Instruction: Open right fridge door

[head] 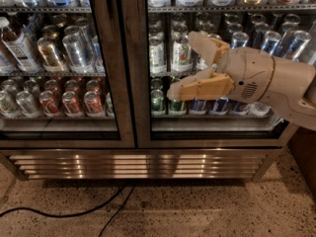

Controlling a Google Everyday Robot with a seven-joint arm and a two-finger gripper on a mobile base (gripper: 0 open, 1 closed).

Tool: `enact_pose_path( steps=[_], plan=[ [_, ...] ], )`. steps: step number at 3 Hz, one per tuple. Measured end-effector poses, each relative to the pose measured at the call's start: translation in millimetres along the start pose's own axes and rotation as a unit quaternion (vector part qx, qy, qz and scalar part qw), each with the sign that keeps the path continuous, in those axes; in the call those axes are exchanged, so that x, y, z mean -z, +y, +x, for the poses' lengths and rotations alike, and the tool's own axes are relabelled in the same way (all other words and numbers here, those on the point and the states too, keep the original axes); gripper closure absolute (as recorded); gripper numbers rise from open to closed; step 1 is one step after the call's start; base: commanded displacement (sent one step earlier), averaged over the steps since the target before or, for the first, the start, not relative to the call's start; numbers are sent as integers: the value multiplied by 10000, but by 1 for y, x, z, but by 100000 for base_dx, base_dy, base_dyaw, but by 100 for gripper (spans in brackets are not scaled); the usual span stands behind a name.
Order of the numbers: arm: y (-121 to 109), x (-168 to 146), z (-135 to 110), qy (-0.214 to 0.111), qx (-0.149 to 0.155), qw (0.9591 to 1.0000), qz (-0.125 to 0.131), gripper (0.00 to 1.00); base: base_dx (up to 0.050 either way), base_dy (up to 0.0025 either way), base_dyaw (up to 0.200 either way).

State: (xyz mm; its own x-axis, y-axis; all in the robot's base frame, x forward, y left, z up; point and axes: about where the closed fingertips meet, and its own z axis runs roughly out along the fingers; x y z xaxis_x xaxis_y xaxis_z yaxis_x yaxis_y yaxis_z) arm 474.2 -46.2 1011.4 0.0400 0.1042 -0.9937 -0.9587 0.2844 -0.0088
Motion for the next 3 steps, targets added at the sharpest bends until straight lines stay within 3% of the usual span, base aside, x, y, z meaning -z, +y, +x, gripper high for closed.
enact_pose_path(
  steps=[2,3],
  plan=[
    [0,0,0,0,0,10000,0,0,4890,7,-179],
    [0,0,0,0,0,10000,0,0,2,-2,17425]
  ],
)
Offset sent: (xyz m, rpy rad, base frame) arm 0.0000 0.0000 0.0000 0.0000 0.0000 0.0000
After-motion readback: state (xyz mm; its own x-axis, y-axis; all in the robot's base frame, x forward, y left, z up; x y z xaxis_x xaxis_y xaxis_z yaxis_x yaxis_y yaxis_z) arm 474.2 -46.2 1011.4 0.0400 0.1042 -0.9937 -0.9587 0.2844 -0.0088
